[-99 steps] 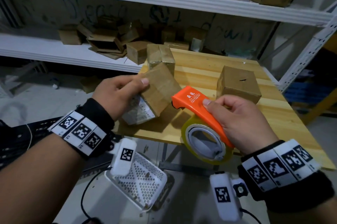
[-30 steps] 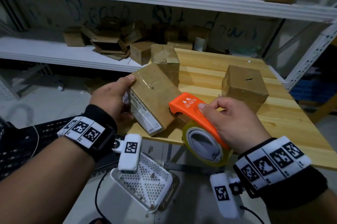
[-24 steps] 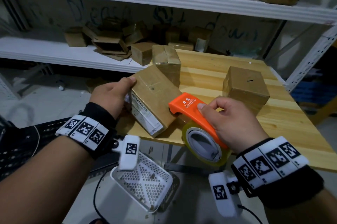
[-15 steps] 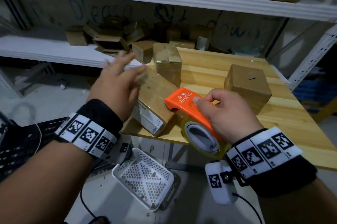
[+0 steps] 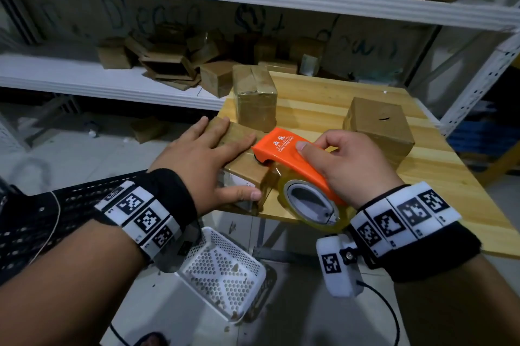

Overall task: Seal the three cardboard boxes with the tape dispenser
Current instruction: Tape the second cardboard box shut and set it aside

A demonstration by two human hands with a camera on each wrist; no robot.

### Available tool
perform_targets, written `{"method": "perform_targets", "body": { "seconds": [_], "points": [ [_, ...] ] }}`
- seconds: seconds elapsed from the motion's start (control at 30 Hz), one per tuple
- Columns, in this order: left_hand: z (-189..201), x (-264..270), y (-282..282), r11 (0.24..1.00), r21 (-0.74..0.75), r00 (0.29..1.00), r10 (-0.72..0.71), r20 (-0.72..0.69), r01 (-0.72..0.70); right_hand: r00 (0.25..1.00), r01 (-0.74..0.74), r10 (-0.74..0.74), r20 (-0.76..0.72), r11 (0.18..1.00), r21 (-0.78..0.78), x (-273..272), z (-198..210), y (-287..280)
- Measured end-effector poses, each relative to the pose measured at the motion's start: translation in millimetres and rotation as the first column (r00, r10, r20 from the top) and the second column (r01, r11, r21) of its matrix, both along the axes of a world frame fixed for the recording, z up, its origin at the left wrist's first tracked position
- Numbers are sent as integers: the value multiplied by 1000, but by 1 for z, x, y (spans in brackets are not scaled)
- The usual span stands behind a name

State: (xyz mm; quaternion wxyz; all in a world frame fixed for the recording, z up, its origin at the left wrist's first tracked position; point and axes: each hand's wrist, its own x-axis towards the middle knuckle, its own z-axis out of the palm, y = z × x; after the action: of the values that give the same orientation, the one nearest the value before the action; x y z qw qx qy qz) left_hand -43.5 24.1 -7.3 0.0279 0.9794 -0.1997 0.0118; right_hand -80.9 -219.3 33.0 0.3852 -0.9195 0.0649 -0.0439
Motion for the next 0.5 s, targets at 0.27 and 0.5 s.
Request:
{"method": "perform_targets", "body": {
  "seconds": [0.27, 0.5],
  "points": [
    [0, -1, -3, 998, -56, 999, 3, -41, -5, 999, 14, -14, -53, 1000, 4, -11, 9, -17],
    [-3, 1, -4, 997, -68, 999, 20, -34, -23, 996, 30, -33, -79, 999, -33, -26, 16, -46]
  ]
}}
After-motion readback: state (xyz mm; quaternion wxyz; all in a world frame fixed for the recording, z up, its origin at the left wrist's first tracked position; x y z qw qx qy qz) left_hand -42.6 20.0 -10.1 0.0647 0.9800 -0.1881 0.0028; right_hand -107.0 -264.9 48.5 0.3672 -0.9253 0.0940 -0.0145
